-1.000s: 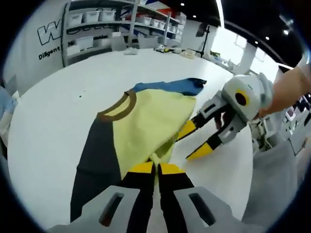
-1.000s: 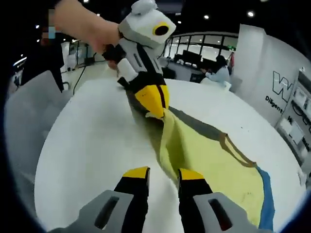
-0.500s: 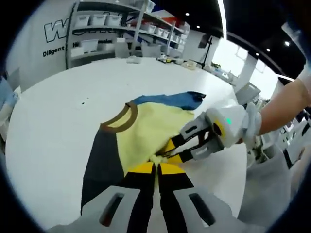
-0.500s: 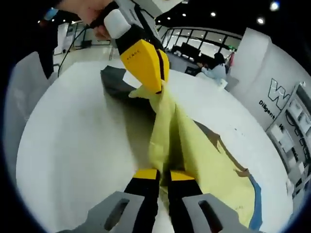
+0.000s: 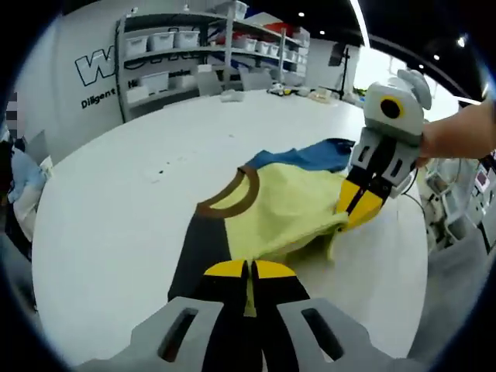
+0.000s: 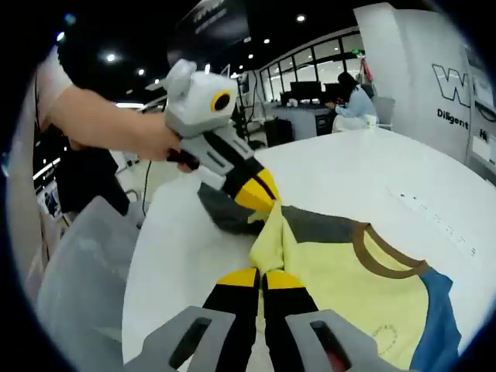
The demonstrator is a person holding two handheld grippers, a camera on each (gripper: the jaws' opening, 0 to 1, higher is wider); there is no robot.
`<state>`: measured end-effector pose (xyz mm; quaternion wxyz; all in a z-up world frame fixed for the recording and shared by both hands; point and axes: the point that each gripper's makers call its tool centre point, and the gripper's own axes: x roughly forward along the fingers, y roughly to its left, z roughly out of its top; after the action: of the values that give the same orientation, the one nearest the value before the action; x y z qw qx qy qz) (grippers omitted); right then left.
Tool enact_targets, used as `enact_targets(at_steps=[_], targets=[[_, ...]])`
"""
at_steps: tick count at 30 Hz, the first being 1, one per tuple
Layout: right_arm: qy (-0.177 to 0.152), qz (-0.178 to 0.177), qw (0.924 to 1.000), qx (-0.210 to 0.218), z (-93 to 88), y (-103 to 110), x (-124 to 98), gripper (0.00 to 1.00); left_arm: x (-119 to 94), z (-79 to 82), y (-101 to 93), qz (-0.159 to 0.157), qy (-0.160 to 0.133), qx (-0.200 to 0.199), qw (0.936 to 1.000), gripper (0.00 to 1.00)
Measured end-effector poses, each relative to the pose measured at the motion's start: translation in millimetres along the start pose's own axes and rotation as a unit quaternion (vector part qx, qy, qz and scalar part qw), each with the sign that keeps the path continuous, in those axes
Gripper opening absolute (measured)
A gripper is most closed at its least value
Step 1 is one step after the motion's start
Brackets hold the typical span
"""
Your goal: Fold the garment on the visible template until the final outline fits inside the template.
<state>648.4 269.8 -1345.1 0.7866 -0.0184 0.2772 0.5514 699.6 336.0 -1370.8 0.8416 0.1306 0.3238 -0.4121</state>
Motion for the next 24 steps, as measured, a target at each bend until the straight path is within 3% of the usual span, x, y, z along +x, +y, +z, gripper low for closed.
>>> enact_targets(at_steps=[3, 5, 9, 14, 15, 18, 21, 24], targets=[[-0.030, -0.008, 0.9988, 0.038, 11.9, -10, -7, 0.00, 1, 3.0, -0.1, 0.004, -0.006, -0.001, 1.0000, 0.02], [-0.048, 0.007, 0.9965, 0.067, 18.6, -7, -8, 0.00, 2, 7.2, -2.8, 0.008, -0.015, 0.005, 0.9998, 0.03], [-0.059, -0.002, 0.9931, 0.101, 20.6, -12, -9, 0.00, -5, 13.7, -14.7, 0.006, -0.032, 0.021, 0.9993, 0.17], [-0.068, -0.003, 0.9901, 0.123, 24.5, -19, -12, 0.00, -17, 20.4, -46.9, -0.015, -0.079, 0.029, 0.9963, 0.20], [-0.067, 0.000, 0.9901, 0.123, 24.9, -18, -12, 0.00, -14, 19.0, -62.1, -0.042, -0.083, 0.036, 0.9950, 0.19], [-0.062, 0.004, 0.9892, 0.133, 24.9, -16, -12, 0.00, -2, 9.3, -84.8, -0.075, -0.064, 0.043, 0.9942, 0.19], [-0.059, 0.012, 0.9888, 0.137, 24.9, -14, -12, 0.00, 11, 4.6, -87.1, -0.067, -0.050, 0.050, 0.9952, 0.25], [-0.061, 0.002, 0.9878, 0.143, 23.4, -20, -14, 0.00, 13, 12.3, -84.5, -0.055, -0.056, 0.047, 0.9958, 0.22]])
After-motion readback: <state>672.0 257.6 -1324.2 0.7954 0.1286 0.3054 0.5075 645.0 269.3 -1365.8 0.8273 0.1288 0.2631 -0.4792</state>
